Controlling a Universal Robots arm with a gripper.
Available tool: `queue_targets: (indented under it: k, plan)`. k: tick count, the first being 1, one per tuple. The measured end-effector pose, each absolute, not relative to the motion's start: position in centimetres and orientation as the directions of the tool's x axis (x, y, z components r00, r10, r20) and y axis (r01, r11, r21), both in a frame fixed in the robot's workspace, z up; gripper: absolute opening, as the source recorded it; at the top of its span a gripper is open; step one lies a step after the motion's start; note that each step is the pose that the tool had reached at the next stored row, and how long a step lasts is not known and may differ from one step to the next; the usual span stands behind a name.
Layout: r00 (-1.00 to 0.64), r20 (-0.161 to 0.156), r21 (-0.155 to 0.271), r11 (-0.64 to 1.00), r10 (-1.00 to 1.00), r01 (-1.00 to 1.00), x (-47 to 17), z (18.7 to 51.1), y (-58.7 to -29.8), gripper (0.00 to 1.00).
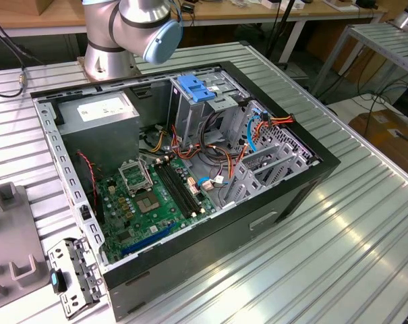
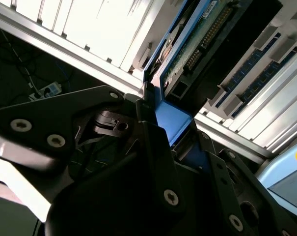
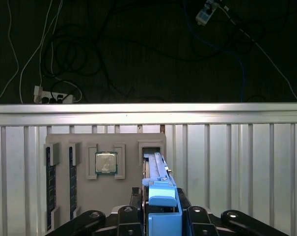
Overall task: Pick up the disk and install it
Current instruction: 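Pick up the disk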
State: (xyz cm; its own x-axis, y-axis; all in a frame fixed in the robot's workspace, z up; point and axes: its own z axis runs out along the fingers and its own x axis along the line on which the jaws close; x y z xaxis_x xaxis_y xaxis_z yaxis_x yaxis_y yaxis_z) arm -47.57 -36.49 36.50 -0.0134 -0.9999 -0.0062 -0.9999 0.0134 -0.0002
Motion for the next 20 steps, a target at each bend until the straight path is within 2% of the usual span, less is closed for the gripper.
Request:
queue_targets:
  k: [20]
  plan:
    - [-0.013, -0.006, 0.000, 0.013, -1.000, -1.000, -47.56, 37.16, -36.49, 0.37]
